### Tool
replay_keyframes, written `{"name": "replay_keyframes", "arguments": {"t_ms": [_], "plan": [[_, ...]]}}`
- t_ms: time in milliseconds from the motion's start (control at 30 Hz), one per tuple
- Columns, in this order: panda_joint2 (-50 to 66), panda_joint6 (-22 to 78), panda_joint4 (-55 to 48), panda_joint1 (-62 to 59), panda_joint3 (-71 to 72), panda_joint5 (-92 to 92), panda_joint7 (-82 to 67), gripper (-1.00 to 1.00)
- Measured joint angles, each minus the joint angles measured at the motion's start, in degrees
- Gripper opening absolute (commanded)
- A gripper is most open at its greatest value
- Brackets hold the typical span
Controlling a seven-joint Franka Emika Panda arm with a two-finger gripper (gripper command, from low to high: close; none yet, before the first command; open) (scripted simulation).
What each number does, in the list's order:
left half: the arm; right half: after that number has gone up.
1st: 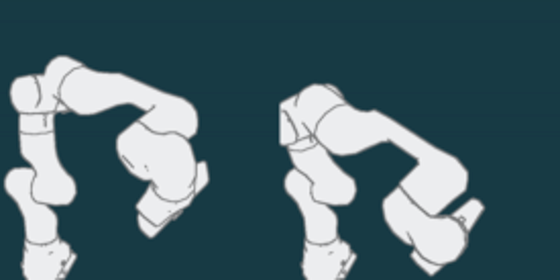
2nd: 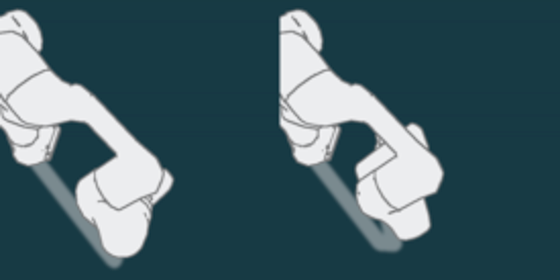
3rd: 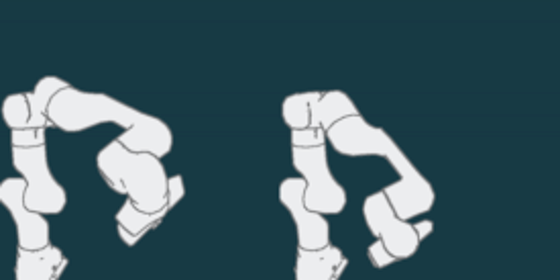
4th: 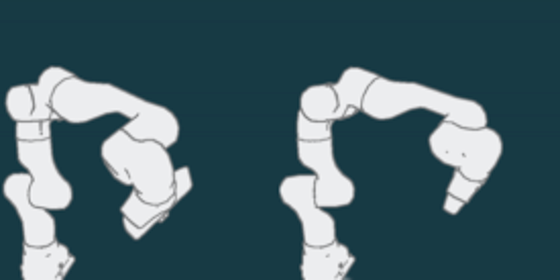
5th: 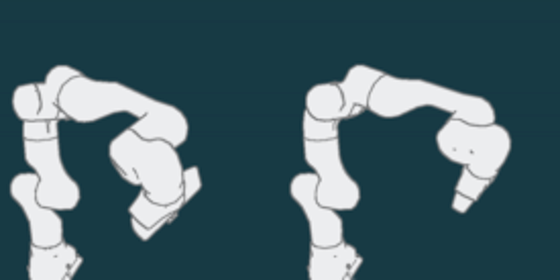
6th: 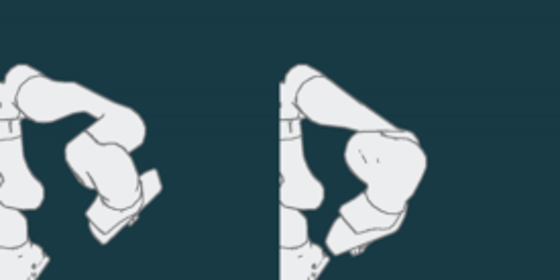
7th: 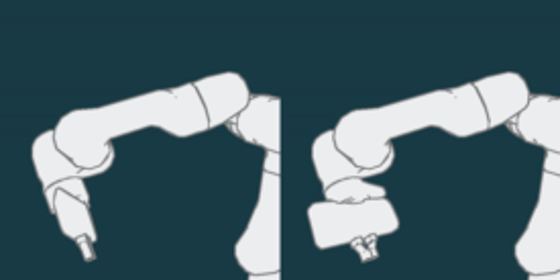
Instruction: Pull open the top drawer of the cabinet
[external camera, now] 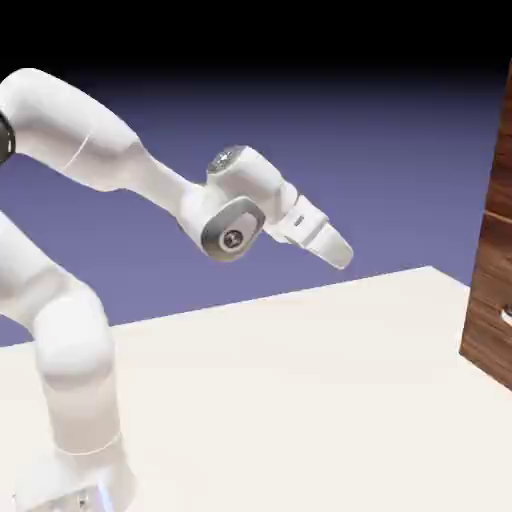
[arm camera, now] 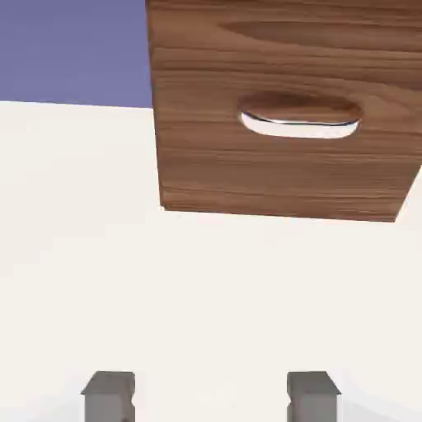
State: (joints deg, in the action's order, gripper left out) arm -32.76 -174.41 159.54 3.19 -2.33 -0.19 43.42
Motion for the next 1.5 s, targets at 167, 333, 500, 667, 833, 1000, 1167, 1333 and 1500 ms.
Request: {"name": "replay_keyframes", "arguments": {"t_ms": [167,333,500,667,833,1000,1167,1333,1500], "plan": [[-0.42,-1.65,-6.05,10.38,-9.68,-0.79,4.00,0.00],[-0.85,-3.31,-12.11,20.76,-19.36,-1.57,8.00,0.00],[-1.27,-4.96,-18.16,31.15,-29.04,-2.36,12.00,0.00],[-1.70,-6.61,-24.21,41.53,-38.72,-3.15,16.01,0.00],[-2.12,-8.27,-30.27,51.91,-48.40,-3.94,20.01,0.00],[-2.55,-9.92,-36.32,62.29,-58.08,-4.72,24.01,0.00],[-2.97,-11.57,-42.37,72.68,-67.76,-5.51,28.01,0.00],[-3.40,-13.23,-48.43,83.06,-77.44,-6.30,32.01,0.00],[-3.82,-14.88,-54.48,93.44,-87.12,-7.08,36.01,0.00]]}}
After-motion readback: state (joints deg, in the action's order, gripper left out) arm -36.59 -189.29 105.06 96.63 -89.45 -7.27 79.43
